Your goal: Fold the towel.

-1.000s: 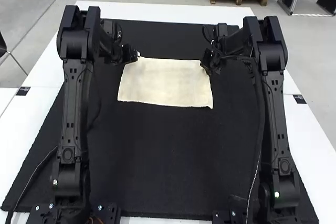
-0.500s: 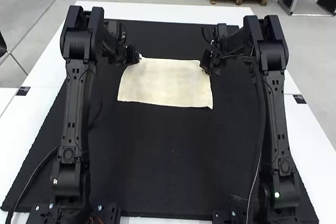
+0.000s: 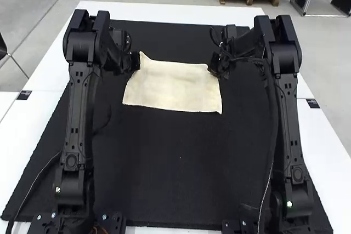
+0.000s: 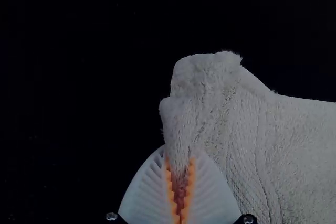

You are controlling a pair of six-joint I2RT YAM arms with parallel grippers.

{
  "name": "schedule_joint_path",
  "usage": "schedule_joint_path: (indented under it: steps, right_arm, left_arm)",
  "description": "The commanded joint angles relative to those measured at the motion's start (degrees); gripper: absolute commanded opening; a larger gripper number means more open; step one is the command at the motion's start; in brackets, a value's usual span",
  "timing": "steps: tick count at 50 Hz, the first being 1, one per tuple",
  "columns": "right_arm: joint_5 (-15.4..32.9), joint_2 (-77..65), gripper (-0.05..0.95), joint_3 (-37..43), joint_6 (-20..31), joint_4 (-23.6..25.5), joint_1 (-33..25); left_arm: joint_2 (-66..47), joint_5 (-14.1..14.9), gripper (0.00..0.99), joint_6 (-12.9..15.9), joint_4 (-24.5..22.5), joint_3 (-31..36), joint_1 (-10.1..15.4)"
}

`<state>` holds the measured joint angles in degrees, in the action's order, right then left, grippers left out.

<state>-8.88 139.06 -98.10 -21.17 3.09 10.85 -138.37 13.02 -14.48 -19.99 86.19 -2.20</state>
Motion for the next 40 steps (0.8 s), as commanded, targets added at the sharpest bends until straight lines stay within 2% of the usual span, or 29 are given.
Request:
schedule_joint_path:
  steps: [1,10,24,32,40]
  right_arm:
    - [-3.42,-4.06,0.00,3.01,1.13,0.86,1.36]
    - [-3.77,-9.25,0.00,7.05,1.48,0.42,0.93]
    - [-3.24,-16.37,0.00,13.91,2.36,-3.27,0.84]
    - [-3.33,-20.50,0.00,19.00,2.98,-5.20,0.31]
    - [-3.16,-25.25,0.00,25.68,3.50,-8.89,-0.66]
  left_arm:
    - [3.54,-1.85,0.030,-0.02,-0.23,-2.17,-0.09]
    - [8.46,-1.77,0.030,0.42,-1.28,-7.35,0.09]
    - [15.49,-1.50,0.030,1.03,-1.90,-13.60,0.61]
    - [19.19,-1.15,0.031,2.18,-1.98,-17.90,1.23]
    - [23.32,-0.54,0.031,4.81,-3.48,-23.70,1.14]
